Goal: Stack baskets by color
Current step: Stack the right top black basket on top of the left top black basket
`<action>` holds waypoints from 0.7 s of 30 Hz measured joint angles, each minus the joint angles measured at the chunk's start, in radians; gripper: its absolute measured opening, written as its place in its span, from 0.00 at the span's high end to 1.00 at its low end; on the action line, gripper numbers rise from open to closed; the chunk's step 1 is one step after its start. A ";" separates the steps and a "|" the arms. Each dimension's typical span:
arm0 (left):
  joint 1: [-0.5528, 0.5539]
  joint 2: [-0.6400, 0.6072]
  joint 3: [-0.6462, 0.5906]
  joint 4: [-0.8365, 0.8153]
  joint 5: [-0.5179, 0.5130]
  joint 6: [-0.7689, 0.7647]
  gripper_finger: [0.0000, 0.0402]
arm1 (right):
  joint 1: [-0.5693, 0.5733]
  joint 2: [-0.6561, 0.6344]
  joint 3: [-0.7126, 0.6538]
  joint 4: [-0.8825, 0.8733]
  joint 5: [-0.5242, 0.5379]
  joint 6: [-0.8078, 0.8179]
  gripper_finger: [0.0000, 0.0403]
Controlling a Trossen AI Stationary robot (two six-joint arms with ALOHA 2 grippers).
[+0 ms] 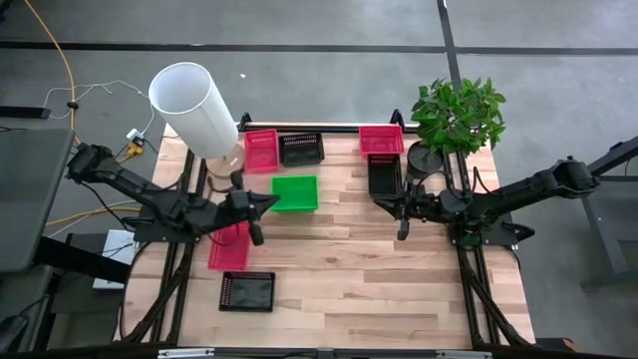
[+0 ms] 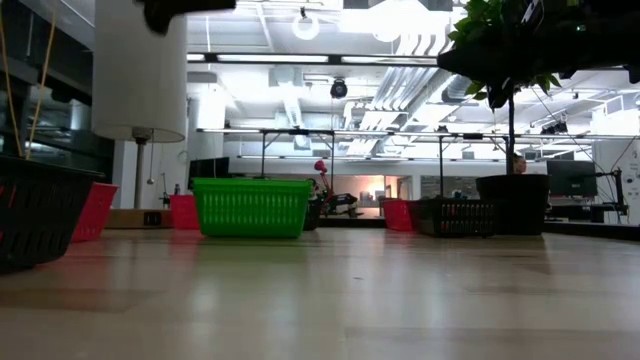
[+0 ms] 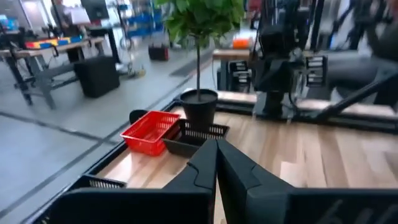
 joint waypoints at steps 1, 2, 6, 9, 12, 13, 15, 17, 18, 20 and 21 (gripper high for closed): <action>-0.002 -0.014 -0.055 0.086 -0.001 0.010 1.00 | 0.000 0.000 0.000 -0.001 0.000 -0.008 1.00; -0.002 -0.026 -0.108 0.170 0.001 0.018 1.00 | 0.000 0.000 0.000 0.000 0.000 -0.011 1.00; 0.000 -0.037 -0.249 0.387 0.009 0.019 1.00 | 0.000 0.000 0.000 0.002 0.000 -0.026 1.00; -0.009 -0.037 -0.304 0.419 0.015 -0.028 1.00 | 0.000 0.000 0.000 0.012 0.000 -0.029 1.00; -0.020 -0.036 -0.335 0.412 0.007 -0.080 1.00 | 0.000 0.000 0.000 0.014 0.000 -0.029 1.00; -0.023 -0.036 -0.340 0.412 -0.007 -0.084 1.00 | 0.000 0.000 0.000 0.015 0.000 -0.029 1.00; -0.026 -0.036 -0.342 0.416 -0.032 -0.082 1.00 | 0.000 0.000 0.000 0.015 0.000 -0.029 1.00; -0.028 -0.038 -0.342 0.423 -0.043 -0.079 1.00 | 0.000 0.000 0.000 0.018 0.000 -0.029 1.00; -0.028 -0.039 -0.342 0.425 -0.043 -0.078 1.00 | 0.000 0.000 0.000 0.023 0.000 -0.029 1.00; -0.029 -0.039 -0.342 0.435 -0.043 -0.079 1.00 | 0.000 0.000 0.000 0.034 0.000 -0.022 1.00; -0.029 -0.039 -0.342 0.438 -0.043 -0.083 1.00 | 0.000 0.000 0.000 0.039 0.000 -0.018 1.00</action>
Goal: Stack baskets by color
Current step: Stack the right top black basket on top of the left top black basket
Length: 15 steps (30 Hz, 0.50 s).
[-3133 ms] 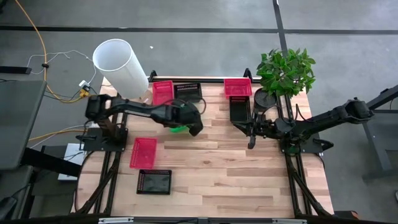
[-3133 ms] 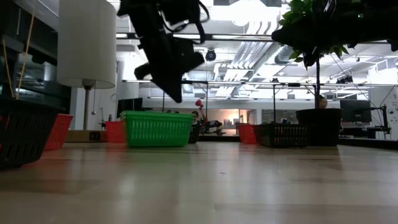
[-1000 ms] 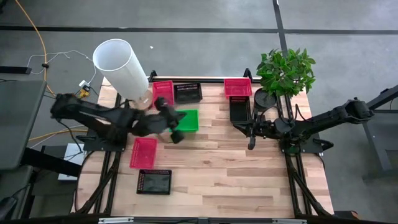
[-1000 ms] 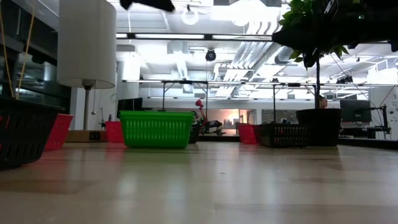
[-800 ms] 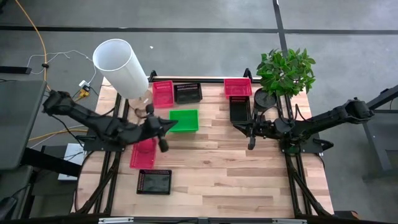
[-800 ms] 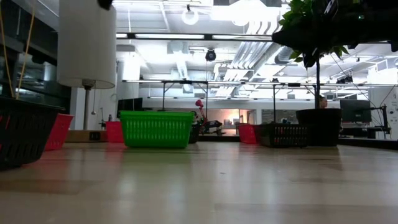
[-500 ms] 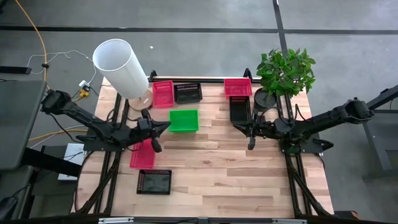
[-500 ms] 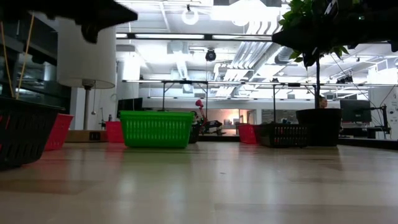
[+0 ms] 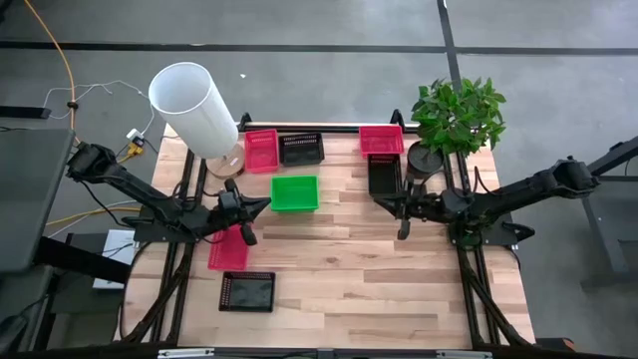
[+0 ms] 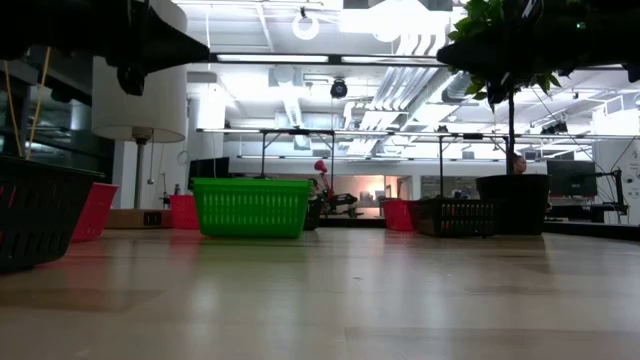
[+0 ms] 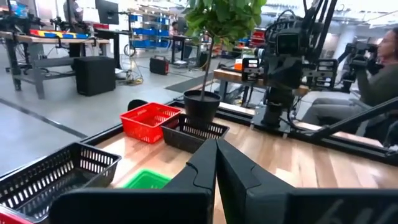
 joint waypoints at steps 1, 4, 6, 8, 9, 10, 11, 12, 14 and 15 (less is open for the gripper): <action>0.000 0.000 0.000 0.000 0.000 -0.005 1.00 | 0.000 0.000 0.000 0.006 0.000 0.006 1.00; 0.000 0.000 0.000 0.007 0.020 -0.014 1.00 | 0.000 0.000 0.000 0.015 0.000 0.008 1.00; 0.000 0.000 0.000 0.016 0.032 -0.015 1.00 | 0.000 0.000 0.000 0.014 -0.001 0.008 1.00; 0.000 0.000 0.000 0.024 0.041 -0.015 1.00 | 0.000 0.000 0.000 0.004 -0.001 0.007 1.00; 0.000 0.000 0.000 0.030 0.046 -0.020 1.00 | 0.000 0.000 0.000 -0.004 -0.002 0.007 1.00; -0.002 0.000 0.000 0.034 0.052 -0.022 1.00 | 0.000 0.000 0.000 -0.010 -0.002 0.007 1.00; -0.005 0.000 0.000 0.034 0.055 -0.022 1.00 | 0.000 0.000 0.000 -0.015 -0.002 0.007 1.00; -0.009 0.000 0.000 0.034 0.057 -0.021 1.00 | 0.000 0.000 0.000 -0.018 -0.002 0.007 1.00; -0.017 0.000 0.000 0.034 0.056 -0.019 1.00 | 0.000 0.000 0.000 -0.023 -0.002 0.007 1.00; -0.021 0.000 0.000 0.034 0.054 -0.020 1.00 | 0.000 0.000 0.000 -0.023 -0.003 0.007 1.00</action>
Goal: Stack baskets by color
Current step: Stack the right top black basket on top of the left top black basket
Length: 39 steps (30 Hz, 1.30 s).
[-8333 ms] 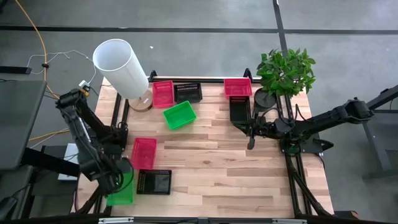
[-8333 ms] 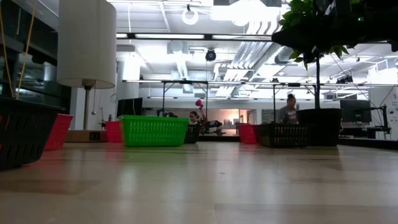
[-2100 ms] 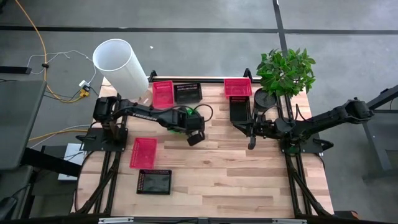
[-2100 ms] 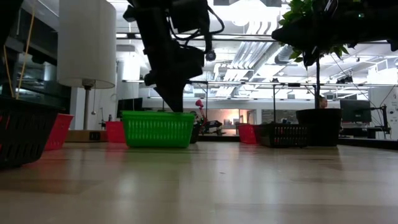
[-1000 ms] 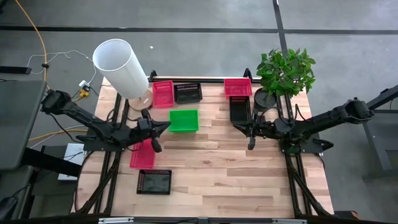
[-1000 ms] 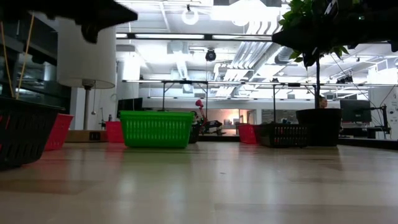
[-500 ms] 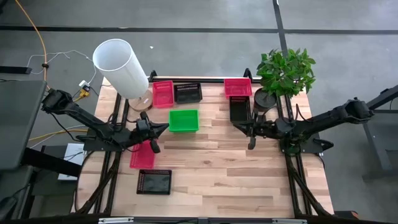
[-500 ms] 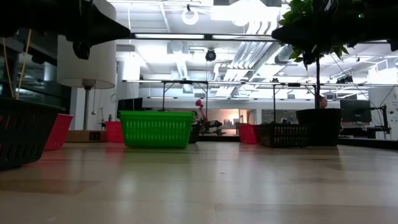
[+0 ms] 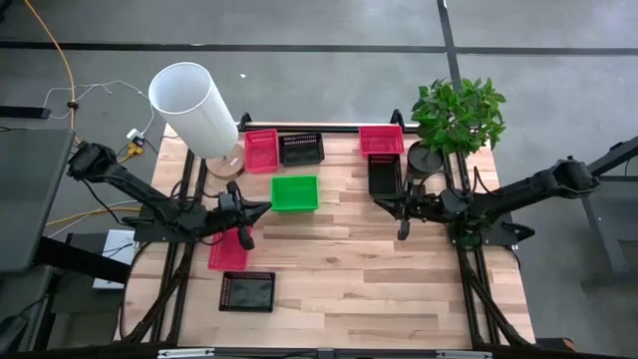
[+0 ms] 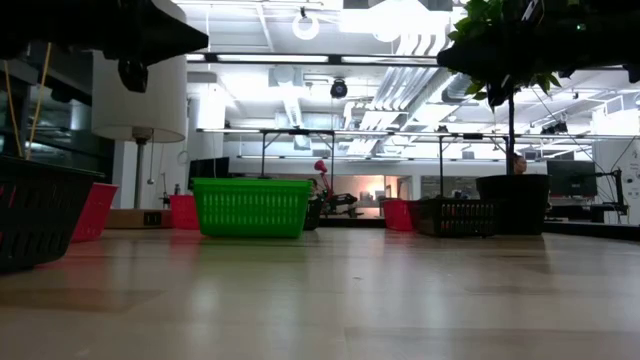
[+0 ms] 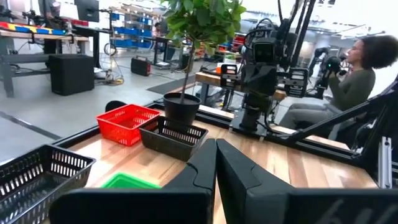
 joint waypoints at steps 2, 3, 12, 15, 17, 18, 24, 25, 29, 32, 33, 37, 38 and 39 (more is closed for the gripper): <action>-0.009 0.000 0.000 0.002 -0.005 0.001 1.00 | 0.000 0.000 0.000 0.000 0.000 0.000 1.00; -0.015 0.000 0.000 0.004 -0.007 0.005 1.00 | 0.000 0.000 0.000 0.000 0.000 0.000 1.00; -0.045 0.000 0.000 0.021 -0.048 0.043 1.00 | 0.000 0.000 0.000 0.000 -0.001 0.000 1.00; -0.044 0.000 0.000 0.021 -0.049 0.043 1.00 | 0.000 0.000 0.000 0.000 -0.001 0.000 1.00; -0.044 0.000 0.000 0.021 -0.049 0.043 1.00 | 0.000 0.000 0.000 0.000 -0.001 0.000 1.00; -0.044 0.000 0.000 0.021 -0.049 0.044 1.00 | 0.000 0.000 0.000 0.000 -0.001 0.002 1.00; -0.044 0.000 0.000 0.021 -0.049 0.044 1.00 | 0.000 0.000 0.000 0.000 -0.001 0.003 1.00; -0.044 0.000 0.000 0.021 -0.049 0.044 1.00 | 0.000 0.000 0.000 0.000 -0.001 0.003 1.00; -0.044 0.000 0.000 0.021 -0.049 0.043 1.00 | 0.000 0.000 0.000 0.000 -0.005 0.008 1.00; -0.044 0.000 0.000 0.021 -0.040 0.043 1.00 | 0.000 0.000 0.000 0.000 -0.033 0.010 1.00; -0.045 0.000 0.000 0.021 -0.038 0.043 1.00 | 0.000 0.000 0.000 0.000 -0.047 0.009 1.00; -0.044 0.000 0.000 0.020 -0.037 0.037 1.00 | 0.000 0.000 0.000 0.000 -0.111 0.010 1.00; -0.045 0.000 0.000 0.019 -0.038 0.025 1.00 | 0.000 0.000 0.000 0.000 -0.122 0.010 1.00; -0.045 0.000 0.000 0.019 -0.037 0.014 1.00 | 0.000 0.000 0.000 0.000 -0.137 0.008 1.00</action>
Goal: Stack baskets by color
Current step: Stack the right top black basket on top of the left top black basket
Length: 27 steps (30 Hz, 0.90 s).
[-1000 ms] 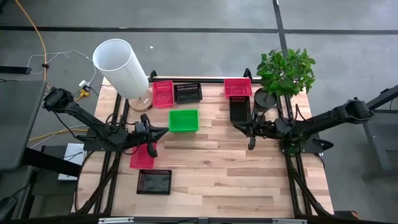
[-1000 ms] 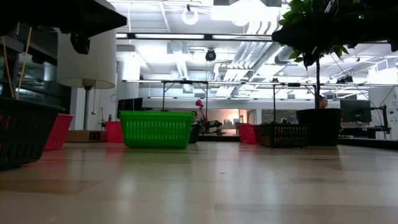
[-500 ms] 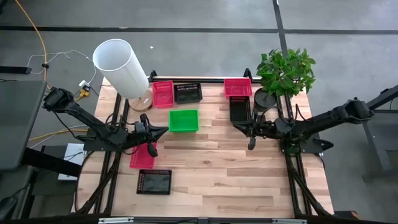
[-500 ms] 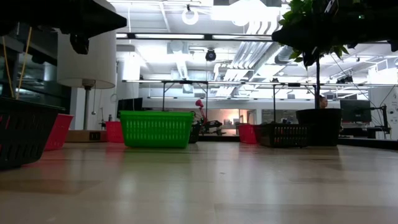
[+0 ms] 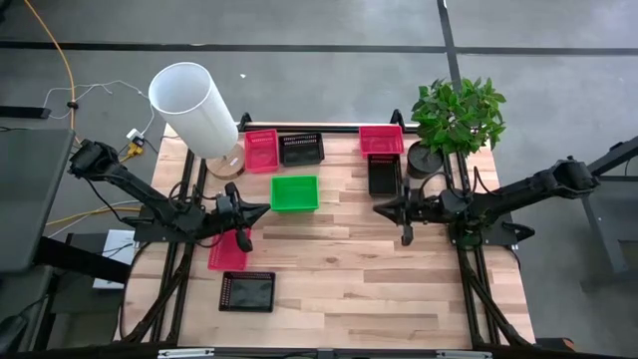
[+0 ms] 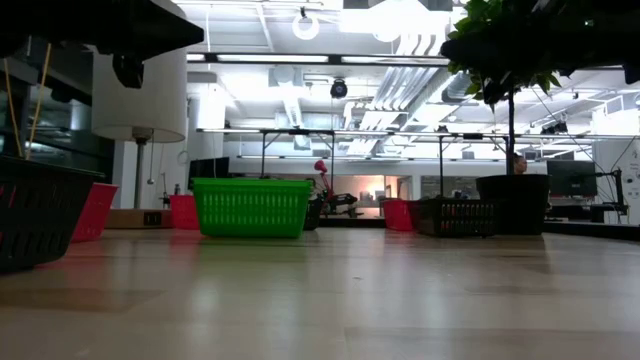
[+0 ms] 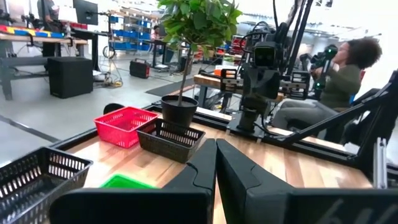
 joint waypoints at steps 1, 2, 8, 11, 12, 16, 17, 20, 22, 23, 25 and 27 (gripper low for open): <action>0.000 0.000 0.000 0.000 0.000 -0.009 1.00 | 0.000 0.000 0.000 0.000 -0.008 0.000 1.00; 0.000 0.000 0.000 0.000 0.000 -0.013 1.00 | 0.000 0.000 0.000 0.000 -0.018 0.000 1.00; 0.000 0.000 0.000 -0.001 0.000 0.008 1.00 | 0.000 0.000 0.000 0.000 -0.052 -0.008 1.00; 0.000 0.000 0.000 -0.002 0.000 0.004 1.00 | 0.000 0.000 0.000 0.000 -0.058 -0.008 1.00; 0.000 0.000 0.000 -0.002 0.000 0.003 1.00 | 0.000 0.000 0.000 0.000 -0.067 -0.008 1.00; 0.000 0.000 0.000 -0.002 0.000 0.003 1.00 | 0.008 0.007 0.000 0.003 -0.099 -0.004 1.00; 0.000 0.000 0.000 -0.002 0.000 0.003 1.00 | 0.016 0.017 0.000 0.008 -0.097 -0.005 1.00; 0.000 0.000 0.000 -0.002 0.000 0.004 1.00 | 0.044 0.066 0.022 0.028 -0.069 -0.011 1.00; 0.000 0.000 0.000 -0.002 0.000 0.010 1.00 | 0.060 0.112 0.070 0.006 -0.064 -0.038 1.00; 0.000 0.000 0.000 -0.002 0.000 0.010 1.00 | 0.065 0.138 0.103 -0.011 -0.062 -0.049 1.00; 0.000 0.000 0.000 -0.002 0.000 0.010 1.00 | 0.075 0.188 0.176 -0.077 -0.038 -0.067 0.99; 0.000 0.000 0.000 -0.002 0.000 0.010 1.00 | 0.081 0.233 0.261 -0.209 0.020 -0.079 0.96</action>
